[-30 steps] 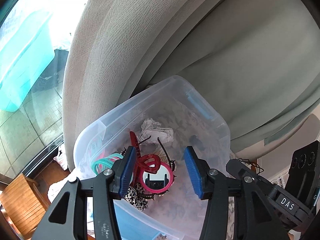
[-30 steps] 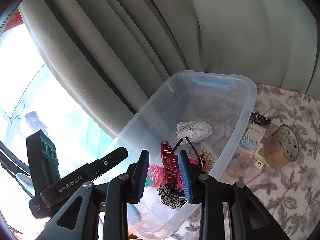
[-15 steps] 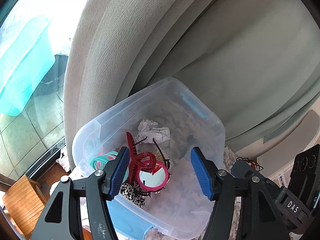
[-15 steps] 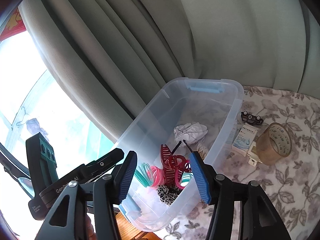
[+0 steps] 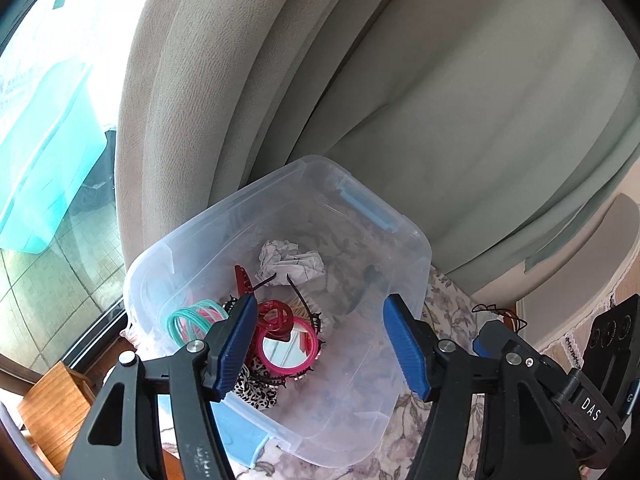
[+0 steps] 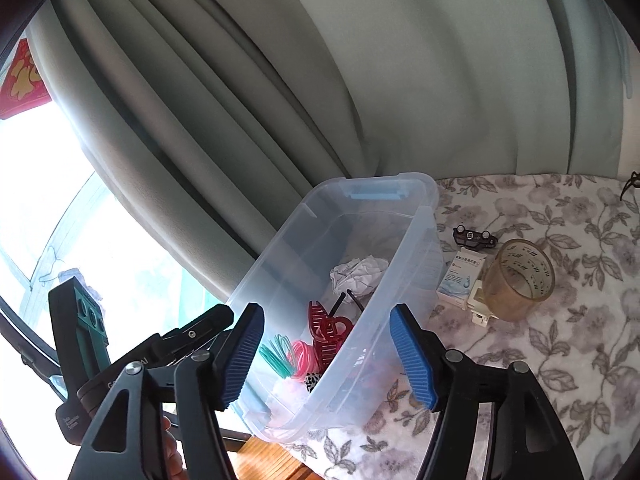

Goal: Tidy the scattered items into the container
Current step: 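Move both tools away from the bin toward the brown tape roll, then close the left tool on the rim of the brown tape roll, then grasp the cream plastic holder with the right tool while the left tool holds the tape, then carry the tape roll and cream holder over the clear bin with both tools, then open both tools to drop the tape roll and cream holder into the bin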

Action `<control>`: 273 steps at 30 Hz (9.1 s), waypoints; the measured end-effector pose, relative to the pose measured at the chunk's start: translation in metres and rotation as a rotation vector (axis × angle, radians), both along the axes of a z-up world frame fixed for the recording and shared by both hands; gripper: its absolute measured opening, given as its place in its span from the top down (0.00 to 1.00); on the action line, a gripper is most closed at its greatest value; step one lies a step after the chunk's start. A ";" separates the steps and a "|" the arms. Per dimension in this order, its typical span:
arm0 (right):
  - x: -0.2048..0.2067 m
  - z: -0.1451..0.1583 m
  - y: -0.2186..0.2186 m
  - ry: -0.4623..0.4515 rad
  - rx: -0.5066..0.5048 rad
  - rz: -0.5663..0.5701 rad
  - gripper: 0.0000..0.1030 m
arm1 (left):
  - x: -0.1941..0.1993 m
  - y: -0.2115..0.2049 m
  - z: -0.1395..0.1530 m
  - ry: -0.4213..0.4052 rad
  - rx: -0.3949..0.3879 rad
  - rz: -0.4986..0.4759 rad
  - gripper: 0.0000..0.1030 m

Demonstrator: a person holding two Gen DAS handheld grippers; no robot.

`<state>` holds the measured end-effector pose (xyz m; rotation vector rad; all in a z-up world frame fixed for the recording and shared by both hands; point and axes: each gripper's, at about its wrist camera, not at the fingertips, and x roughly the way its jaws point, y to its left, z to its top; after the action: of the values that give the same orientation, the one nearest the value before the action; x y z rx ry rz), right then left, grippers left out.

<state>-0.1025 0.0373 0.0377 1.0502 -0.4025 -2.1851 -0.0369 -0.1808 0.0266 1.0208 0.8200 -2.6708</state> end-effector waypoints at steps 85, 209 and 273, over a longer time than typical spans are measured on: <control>-0.085 -0.156 0.202 -0.382 -0.014 -0.342 0.32 | -0.188 0.189 -0.130 -0.277 -0.274 -0.253 0.86; 0.011 -0.072 0.131 -0.148 0.178 -0.176 0.36 | -0.034 0.207 -0.086 -0.176 -0.337 -0.391 0.87; 0.000 -0.021 -0.093 0.063 0.336 0.233 0.36 | -0.008 -0.011 -0.037 -0.125 -0.193 0.077 0.83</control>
<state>-0.1027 -0.0553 0.0169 1.1369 0.1178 -2.1093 -0.0453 -0.1920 -0.0101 1.0723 0.5533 -2.5332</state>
